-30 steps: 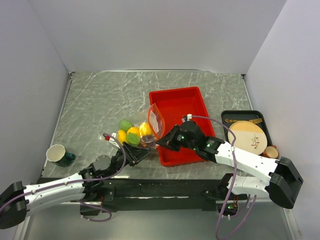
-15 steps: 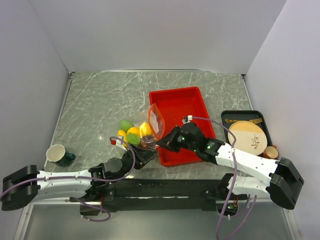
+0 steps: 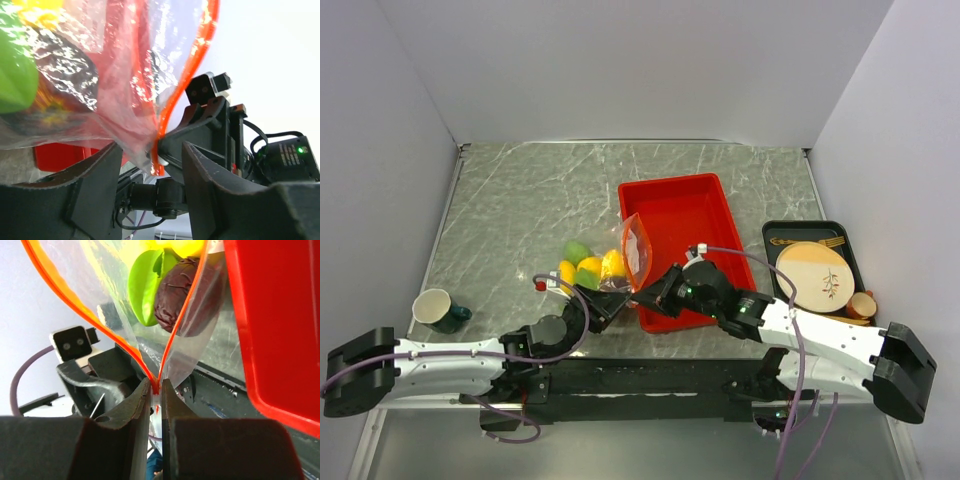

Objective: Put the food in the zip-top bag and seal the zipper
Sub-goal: Zip the zipper food storage bag at the center of the board.

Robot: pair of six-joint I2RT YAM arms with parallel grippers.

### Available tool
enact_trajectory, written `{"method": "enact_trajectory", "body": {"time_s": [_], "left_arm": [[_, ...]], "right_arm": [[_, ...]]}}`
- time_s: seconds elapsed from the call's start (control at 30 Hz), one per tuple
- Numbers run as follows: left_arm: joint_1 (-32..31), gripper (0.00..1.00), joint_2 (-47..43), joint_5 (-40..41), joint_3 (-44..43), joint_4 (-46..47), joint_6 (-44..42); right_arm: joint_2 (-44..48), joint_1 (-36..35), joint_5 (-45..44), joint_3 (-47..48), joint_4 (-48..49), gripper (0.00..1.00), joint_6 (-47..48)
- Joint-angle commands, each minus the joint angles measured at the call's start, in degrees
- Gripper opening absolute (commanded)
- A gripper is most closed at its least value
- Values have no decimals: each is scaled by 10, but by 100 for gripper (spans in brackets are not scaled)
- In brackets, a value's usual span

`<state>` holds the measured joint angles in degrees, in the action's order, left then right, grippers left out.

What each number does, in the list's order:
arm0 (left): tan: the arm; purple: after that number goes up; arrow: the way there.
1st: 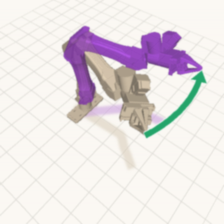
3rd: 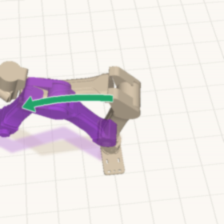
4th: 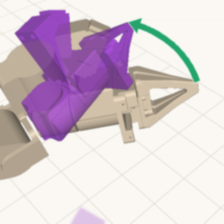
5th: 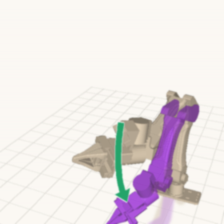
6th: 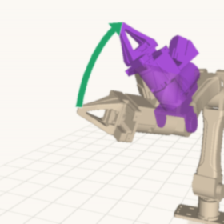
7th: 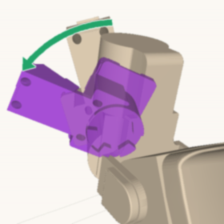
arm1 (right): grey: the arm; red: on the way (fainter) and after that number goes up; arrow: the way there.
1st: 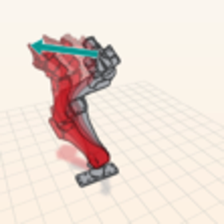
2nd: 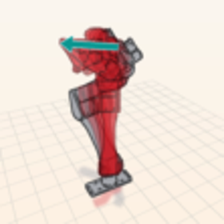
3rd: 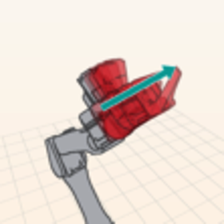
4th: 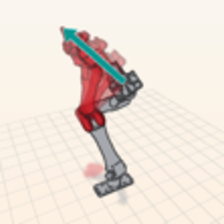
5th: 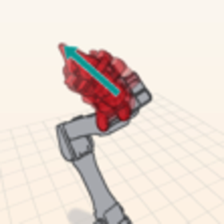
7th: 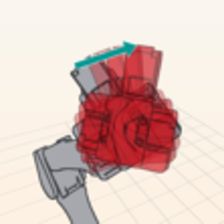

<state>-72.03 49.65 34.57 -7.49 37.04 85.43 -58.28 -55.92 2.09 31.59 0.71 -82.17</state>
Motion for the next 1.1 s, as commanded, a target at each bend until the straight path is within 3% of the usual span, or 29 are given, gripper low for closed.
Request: {"method": "enact_trajectory", "body": {"time_s": [0.0, 0.13, 0.33, 0.47, 0.6, 0.8, 1.07], "left_arm": [[-19, 53, 4, 33, -13, 6, 20], [-30, 41, 15, 40, -17, 9, 22], [-58, 41, 29, 60, -17, 0, 46], [-68, 28, 28, 74, -24, -32, 61], [-75, 27, 22, 83, -25, -47, 72], [-76, 5, 20, 85, -21, -46, 77], [-76, 1, 19, 91, -27, -50, 61]], "right_arm": [[25, -19, -20, -7, 31, 0, -26], [27, -32, -41, -12, 35, 0, -35], [37, -36, -54, -21, 36, 0, -47], [46, -36, -63, -28, 33, 0, -49], [51, -35, -72, -35, 31, 0, -55], [47, -36, -70, -31, 39, 0, -53], [19, -36, -43, -17, 45, 0, -44]]}}
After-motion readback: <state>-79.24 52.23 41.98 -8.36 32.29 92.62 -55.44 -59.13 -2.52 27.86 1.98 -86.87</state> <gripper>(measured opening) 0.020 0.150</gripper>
